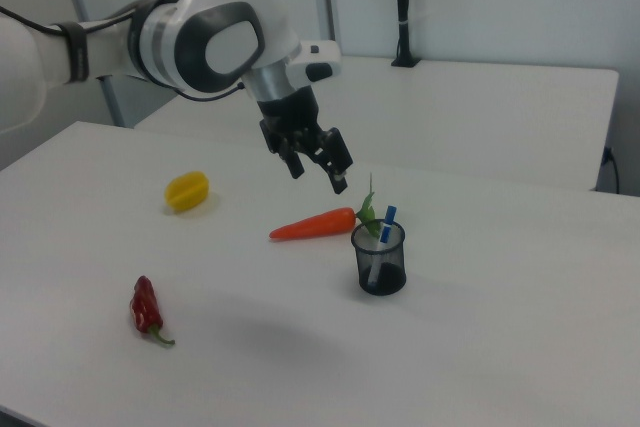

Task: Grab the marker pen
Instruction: 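Move the gripper over the black mesh pen cup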

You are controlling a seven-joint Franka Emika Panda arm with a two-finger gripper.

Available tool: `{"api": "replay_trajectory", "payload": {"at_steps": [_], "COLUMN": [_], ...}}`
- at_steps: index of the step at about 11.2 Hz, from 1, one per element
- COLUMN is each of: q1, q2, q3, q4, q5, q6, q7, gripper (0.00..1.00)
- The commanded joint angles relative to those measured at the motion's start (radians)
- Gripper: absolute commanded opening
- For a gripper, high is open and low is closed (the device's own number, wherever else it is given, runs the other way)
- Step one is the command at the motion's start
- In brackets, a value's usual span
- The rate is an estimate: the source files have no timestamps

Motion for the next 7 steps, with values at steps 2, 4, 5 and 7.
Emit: {"api": "replay_trajectory", "payload": {"at_steps": [2,4,5,7], "q1": [-0.02,-0.02,-0.02,-0.022], "q2": [0.077,0.129,0.151,0.194], "q3": [-0.001,-0.001,-0.001,-0.001], "q4": [0.016,0.016,0.016,0.016], "q5": [0.005,-0.001,-0.004,-0.004], "q6": [0.216,0.313,0.35,0.422], "q7": [0.053,0.064,0.064,0.064], "gripper": [1.0,1.0,1.0,0.97]}}
